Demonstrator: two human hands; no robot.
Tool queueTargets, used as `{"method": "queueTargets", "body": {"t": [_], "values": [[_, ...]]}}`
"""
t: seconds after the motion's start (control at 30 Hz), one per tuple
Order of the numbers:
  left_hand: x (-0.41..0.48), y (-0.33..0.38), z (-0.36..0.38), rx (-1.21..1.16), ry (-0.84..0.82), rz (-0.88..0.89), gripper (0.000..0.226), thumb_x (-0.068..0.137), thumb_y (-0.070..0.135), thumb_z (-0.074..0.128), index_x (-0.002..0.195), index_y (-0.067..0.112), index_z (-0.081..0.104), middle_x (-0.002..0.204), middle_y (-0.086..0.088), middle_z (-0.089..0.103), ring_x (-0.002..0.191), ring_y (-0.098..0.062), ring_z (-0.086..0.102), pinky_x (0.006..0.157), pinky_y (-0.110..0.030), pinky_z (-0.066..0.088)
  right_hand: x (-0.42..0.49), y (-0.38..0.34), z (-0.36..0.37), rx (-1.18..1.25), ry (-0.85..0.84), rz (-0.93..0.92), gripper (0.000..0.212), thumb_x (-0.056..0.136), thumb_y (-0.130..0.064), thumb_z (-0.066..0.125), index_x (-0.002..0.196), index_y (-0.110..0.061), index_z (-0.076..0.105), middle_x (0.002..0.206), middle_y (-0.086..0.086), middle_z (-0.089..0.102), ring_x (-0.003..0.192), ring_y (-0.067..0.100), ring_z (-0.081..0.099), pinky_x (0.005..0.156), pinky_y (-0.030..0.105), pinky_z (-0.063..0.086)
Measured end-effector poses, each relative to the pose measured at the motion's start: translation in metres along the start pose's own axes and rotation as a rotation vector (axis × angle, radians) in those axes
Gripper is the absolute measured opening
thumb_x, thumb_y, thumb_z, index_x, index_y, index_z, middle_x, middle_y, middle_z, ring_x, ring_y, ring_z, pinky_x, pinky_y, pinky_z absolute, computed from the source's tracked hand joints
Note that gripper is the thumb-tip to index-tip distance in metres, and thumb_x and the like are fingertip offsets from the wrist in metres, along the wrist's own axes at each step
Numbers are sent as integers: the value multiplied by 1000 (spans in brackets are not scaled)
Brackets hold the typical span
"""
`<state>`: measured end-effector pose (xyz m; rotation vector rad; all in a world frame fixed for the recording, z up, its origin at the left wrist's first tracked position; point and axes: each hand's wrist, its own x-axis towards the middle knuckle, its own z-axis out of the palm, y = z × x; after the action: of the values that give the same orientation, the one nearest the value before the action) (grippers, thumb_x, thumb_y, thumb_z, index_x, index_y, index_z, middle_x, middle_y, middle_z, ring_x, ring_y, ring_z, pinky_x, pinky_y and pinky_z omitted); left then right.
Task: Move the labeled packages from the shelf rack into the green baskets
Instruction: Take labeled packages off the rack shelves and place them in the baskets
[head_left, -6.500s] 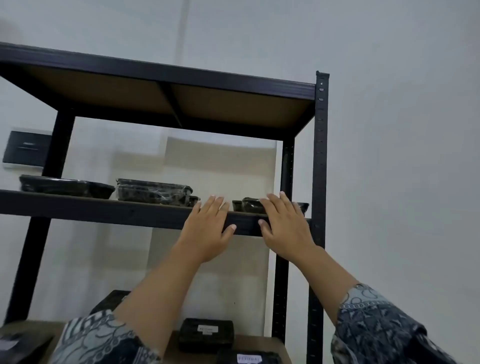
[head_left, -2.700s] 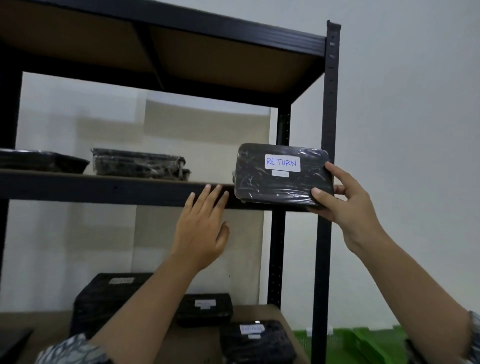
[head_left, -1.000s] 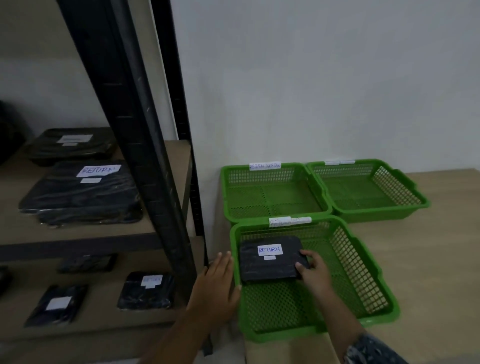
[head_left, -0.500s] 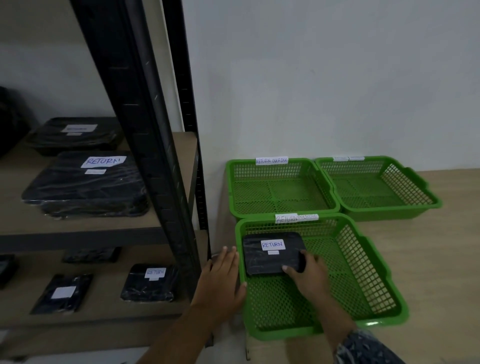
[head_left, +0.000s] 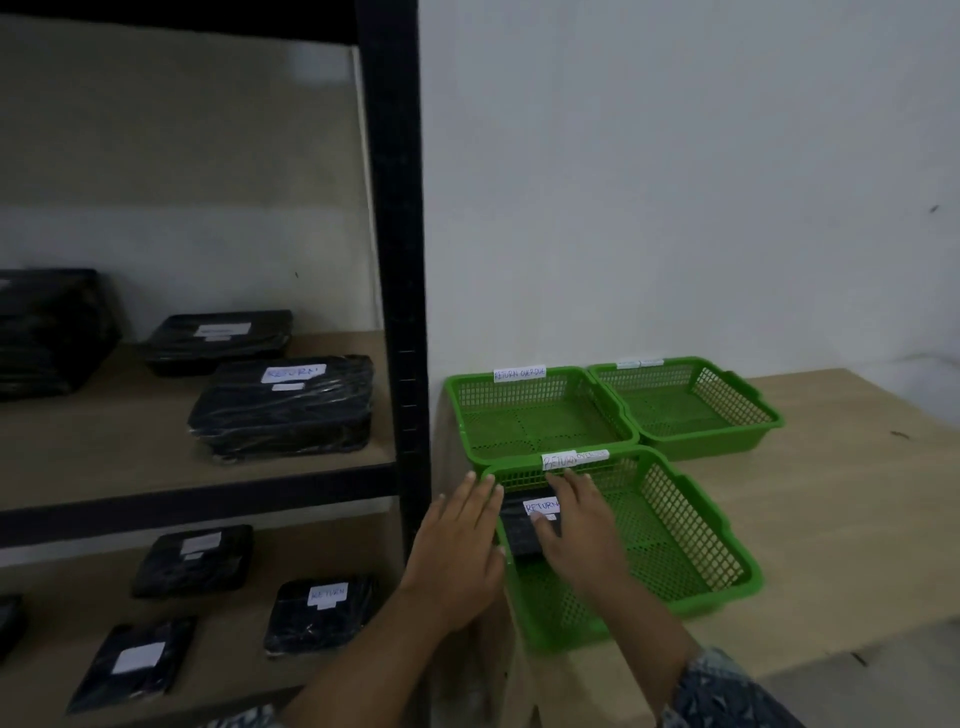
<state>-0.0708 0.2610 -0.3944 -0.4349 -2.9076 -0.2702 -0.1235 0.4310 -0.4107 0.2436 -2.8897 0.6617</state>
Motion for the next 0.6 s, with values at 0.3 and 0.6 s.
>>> {"method": "queueTargets", "body": {"t": [0.3,0.6], "values": [[-98,-63,-107,131,165,30,61,95,37,29,148,15,7,157,-1,1,142,-16,-8,114,-38,1,-66,-152,-33,-91,150,-194,59,93,-43,36,146,-21,27,158,7,17,147,27,6,118,45,9],[-182,-143,-223,221,437,-55,68,83,42,20,141,8,35,148,-9,34,139,-25,22,109,-47,21,-97,-314,-78,-59,298,-421,58,92,-40,43,145,-20,29,156,6,21,146,27,9,117,45,11]]}}
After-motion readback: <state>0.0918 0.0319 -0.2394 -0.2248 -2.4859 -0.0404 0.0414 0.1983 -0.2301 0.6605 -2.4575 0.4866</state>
